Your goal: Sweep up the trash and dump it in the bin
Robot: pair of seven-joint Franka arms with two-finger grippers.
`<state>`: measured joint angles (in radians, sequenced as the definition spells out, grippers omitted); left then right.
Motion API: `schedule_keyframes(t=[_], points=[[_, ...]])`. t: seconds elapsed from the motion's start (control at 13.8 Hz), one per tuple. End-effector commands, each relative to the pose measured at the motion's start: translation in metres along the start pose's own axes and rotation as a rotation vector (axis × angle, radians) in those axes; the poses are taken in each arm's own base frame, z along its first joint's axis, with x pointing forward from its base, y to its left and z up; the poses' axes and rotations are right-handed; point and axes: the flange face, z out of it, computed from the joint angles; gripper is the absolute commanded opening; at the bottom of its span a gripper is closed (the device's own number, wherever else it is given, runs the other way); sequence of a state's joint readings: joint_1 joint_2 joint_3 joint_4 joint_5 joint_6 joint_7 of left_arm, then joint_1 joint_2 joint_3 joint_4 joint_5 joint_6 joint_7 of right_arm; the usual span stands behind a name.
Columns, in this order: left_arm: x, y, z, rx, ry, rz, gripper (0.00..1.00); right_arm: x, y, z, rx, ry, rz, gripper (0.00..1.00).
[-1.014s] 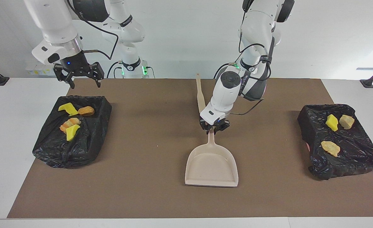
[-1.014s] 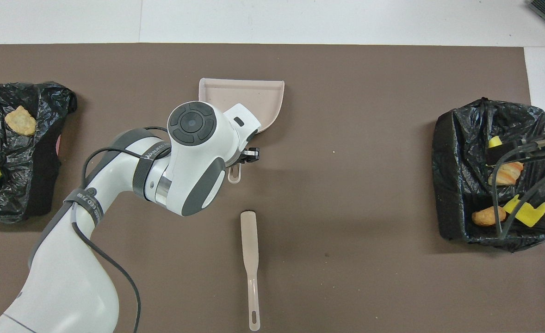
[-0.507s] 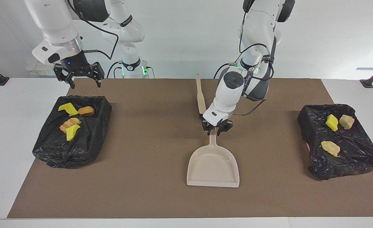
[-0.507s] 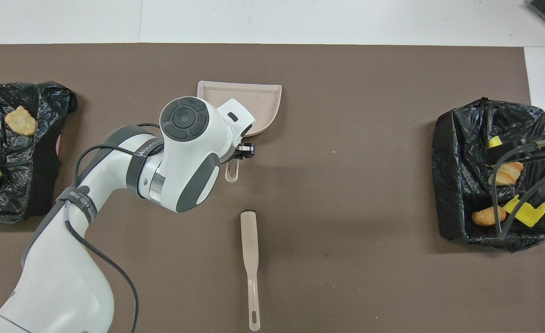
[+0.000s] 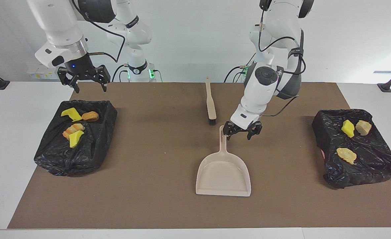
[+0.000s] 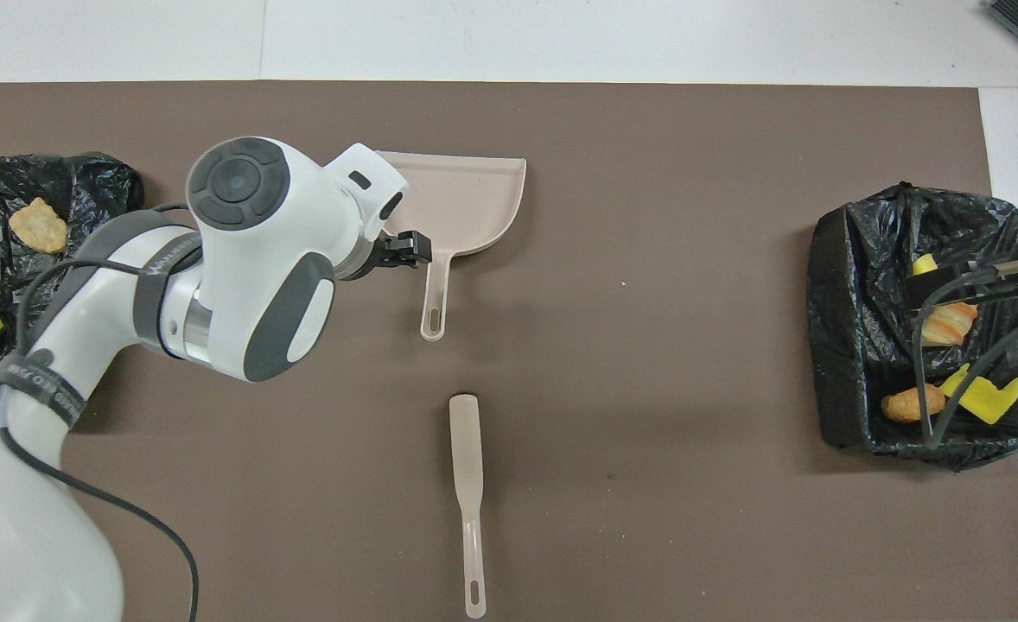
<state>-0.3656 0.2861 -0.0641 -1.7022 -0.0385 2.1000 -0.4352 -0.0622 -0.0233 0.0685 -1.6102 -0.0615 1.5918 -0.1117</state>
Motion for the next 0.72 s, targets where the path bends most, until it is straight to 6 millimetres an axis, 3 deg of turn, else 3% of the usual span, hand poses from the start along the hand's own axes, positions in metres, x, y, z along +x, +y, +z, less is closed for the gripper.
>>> schedule_keyframes(t=[0.0,0.36,0.65], points=[[0.003,-0.038,-0.041,0.004,0.001,-0.019,1.0,-0.001,0.002,-0.003,-0.008,-0.003,-0.013,1.0],[0.003,-0.119,-0.104,0.029,-0.018,0.113,1.0,-0.001,0.001,-0.003,-0.008,-0.003,-0.015,1.0],[-0.01,-0.159,-0.15,0.078,-0.045,0.184,1.0,-0.002,0.002,-0.003,-0.007,-0.004,-0.013,1.0]])
